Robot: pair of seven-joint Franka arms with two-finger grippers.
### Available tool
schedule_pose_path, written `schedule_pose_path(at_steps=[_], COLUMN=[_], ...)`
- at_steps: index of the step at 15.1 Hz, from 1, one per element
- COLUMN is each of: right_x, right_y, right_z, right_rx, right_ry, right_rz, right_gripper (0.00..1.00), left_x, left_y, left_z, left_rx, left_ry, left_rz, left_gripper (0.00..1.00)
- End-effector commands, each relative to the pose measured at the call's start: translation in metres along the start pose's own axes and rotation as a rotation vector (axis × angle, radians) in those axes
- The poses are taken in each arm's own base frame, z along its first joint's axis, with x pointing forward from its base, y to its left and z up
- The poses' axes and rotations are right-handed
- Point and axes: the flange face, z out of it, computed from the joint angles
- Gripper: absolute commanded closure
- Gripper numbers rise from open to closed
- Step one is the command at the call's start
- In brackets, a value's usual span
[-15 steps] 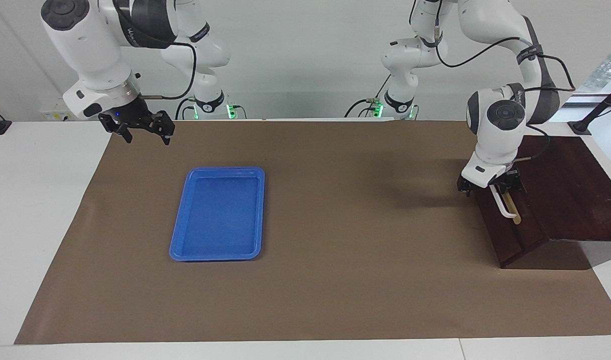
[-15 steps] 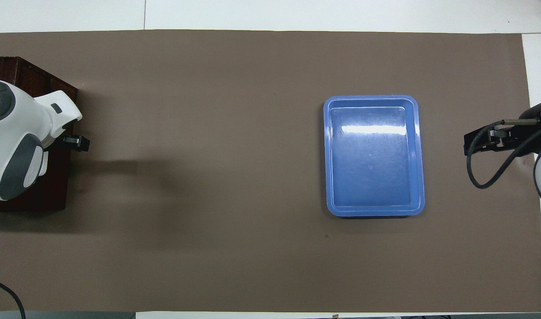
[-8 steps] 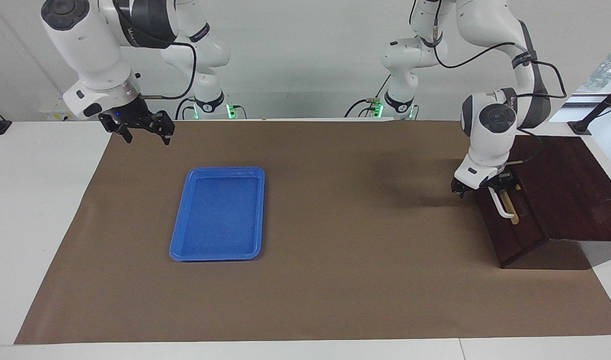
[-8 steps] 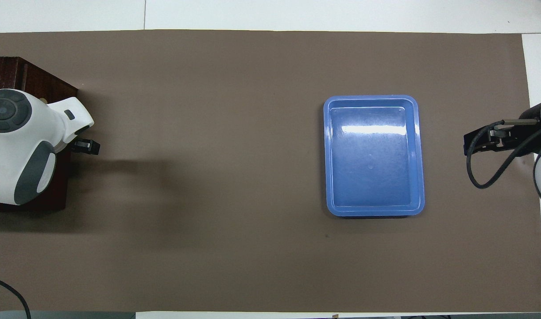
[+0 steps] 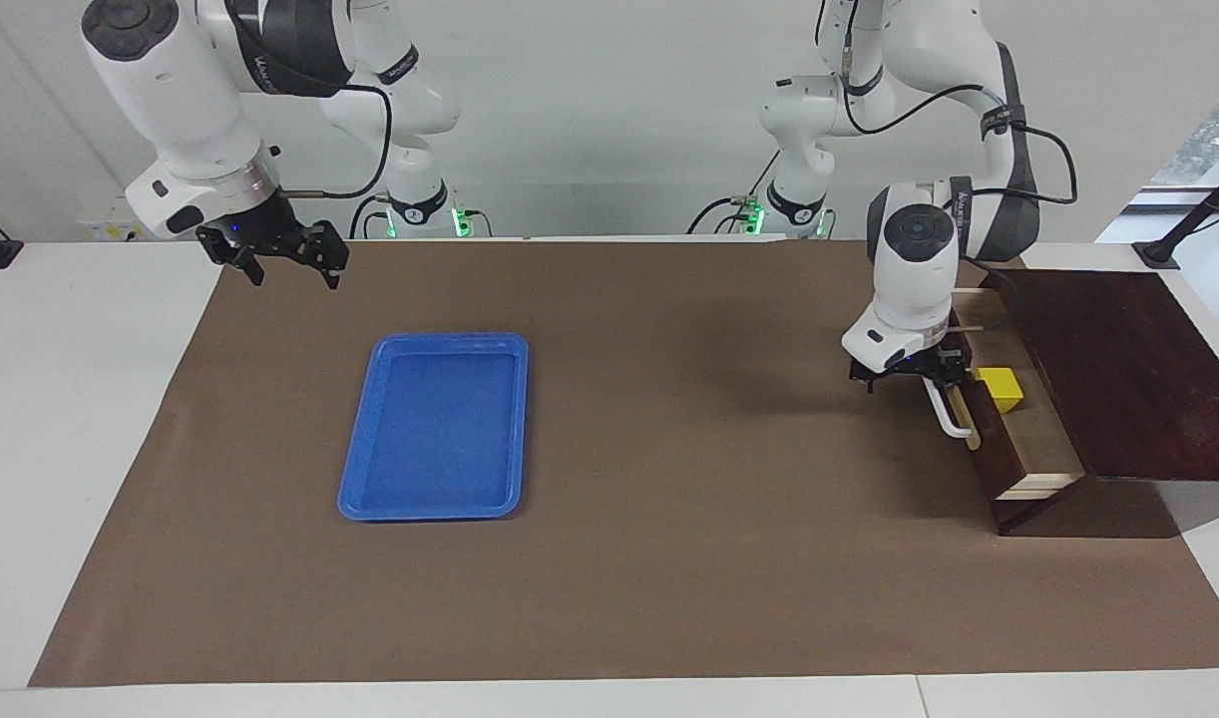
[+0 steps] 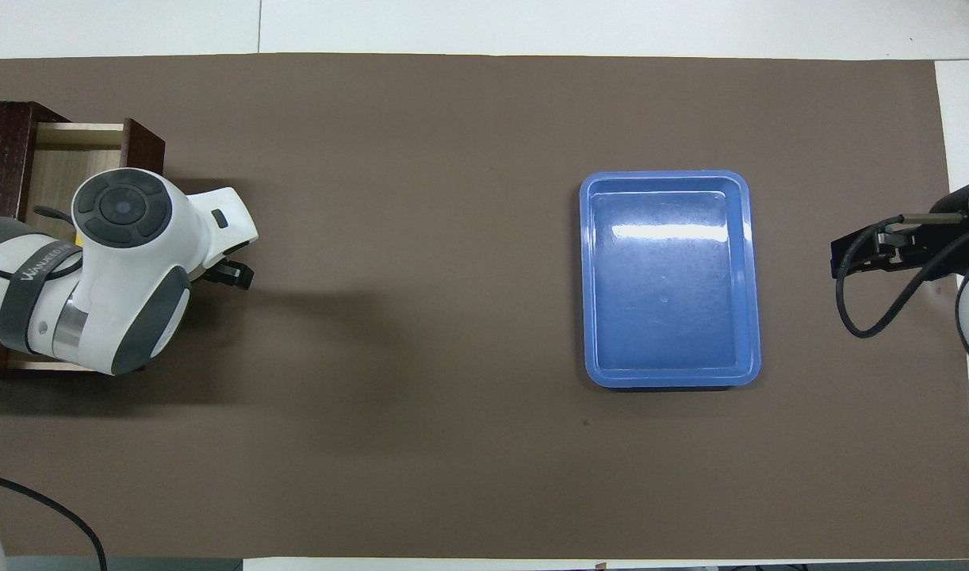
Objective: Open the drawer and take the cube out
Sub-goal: 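Pull the drawer open toward the robot with the left gripper, then lower the left gripper into the drawer onto the yellow cube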
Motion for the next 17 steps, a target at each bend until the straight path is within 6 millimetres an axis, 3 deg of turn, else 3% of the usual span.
schedule_pose_path(at_steps=[1,3,6,8,10,13,15,17], right_x=[-0.002,-0.002,-0.002,-0.002,-0.002,-0.002,-0.002,-0.002], right_y=[0.002,0.002,0.002,0.002,0.002,0.002,0.002,0.002], right_z=[-0.002,-0.002,-0.002,-0.002,-0.002,-0.001,-0.001,-0.002], right_rx=[0.009,0.009,0.009,0.009,0.009,0.009,0.009,0.009], right_ry=[0.012,0.012,0.012,0.012,0.012,0.011,0.011,0.012], right_rz=[0.010,0.010,0.010,0.010,0.010,0.010,0.010,0.010], right_gripper=[0.00,0.00,0.00,0.00,0.00,0.00,0.00,0.00], left_x=[0.003,0.017,0.036,0.032,0.023,0.011,-0.009,-0.018], left_y=[0.006,-0.003,-0.024,-0.048,-0.091,-0.141,-0.164,-0.167], left_z=[-0.027,-0.050,-0.115,-0.139,-0.144,-0.130,-0.114,-0.103], left_rx=[-0.013,-0.016,-0.170,-0.218,-0.284,-0.300,-0.288,-0.275], left_ry=[-0.024,-0.041,-0.015,-0.037,-0.042,-0.069,-0.139,-0.163], left_rz=[0.004,-0.014,-0.124,-0.225,-0.397,-0.662,-0.883,-1.070], left_gripper=[0.00,0.00,0.00,0.00,0.00,0.00,0.00,0.00])
